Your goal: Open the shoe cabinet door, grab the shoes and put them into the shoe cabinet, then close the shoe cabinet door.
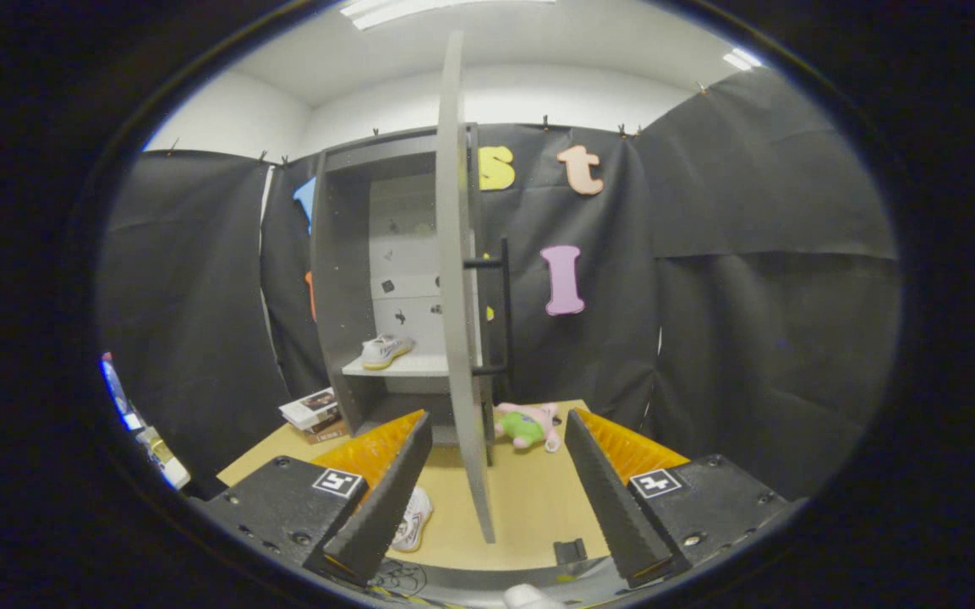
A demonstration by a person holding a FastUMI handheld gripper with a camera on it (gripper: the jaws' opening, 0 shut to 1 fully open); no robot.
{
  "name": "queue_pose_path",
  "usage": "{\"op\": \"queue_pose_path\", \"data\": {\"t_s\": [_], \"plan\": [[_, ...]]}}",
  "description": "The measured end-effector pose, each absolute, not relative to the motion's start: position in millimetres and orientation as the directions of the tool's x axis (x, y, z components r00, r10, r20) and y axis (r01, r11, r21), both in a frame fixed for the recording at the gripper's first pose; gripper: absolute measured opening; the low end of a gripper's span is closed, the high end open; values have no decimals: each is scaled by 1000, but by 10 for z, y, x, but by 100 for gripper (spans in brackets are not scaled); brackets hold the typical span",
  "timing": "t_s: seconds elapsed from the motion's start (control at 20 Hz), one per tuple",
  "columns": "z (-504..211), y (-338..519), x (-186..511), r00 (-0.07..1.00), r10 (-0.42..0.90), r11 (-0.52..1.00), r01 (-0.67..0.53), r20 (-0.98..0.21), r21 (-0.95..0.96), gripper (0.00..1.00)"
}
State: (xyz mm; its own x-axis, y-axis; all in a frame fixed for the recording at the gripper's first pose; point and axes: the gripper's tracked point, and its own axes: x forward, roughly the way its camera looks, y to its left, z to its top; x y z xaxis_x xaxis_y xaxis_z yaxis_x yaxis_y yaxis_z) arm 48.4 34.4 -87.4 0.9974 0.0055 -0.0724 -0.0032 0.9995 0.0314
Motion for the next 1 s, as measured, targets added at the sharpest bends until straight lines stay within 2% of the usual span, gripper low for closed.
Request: {"op": "queue_pose_path", "data": {"t_s": [0.25,0.6,1.0], "plan": [[-1242,523,510,992,13,999,-18,-124,-44,99],[-2044,1040,423,908,140,986,-163,-395,-26,99],[-2550,1218,395,814,150,983,-183,-561,-4,99]]}}
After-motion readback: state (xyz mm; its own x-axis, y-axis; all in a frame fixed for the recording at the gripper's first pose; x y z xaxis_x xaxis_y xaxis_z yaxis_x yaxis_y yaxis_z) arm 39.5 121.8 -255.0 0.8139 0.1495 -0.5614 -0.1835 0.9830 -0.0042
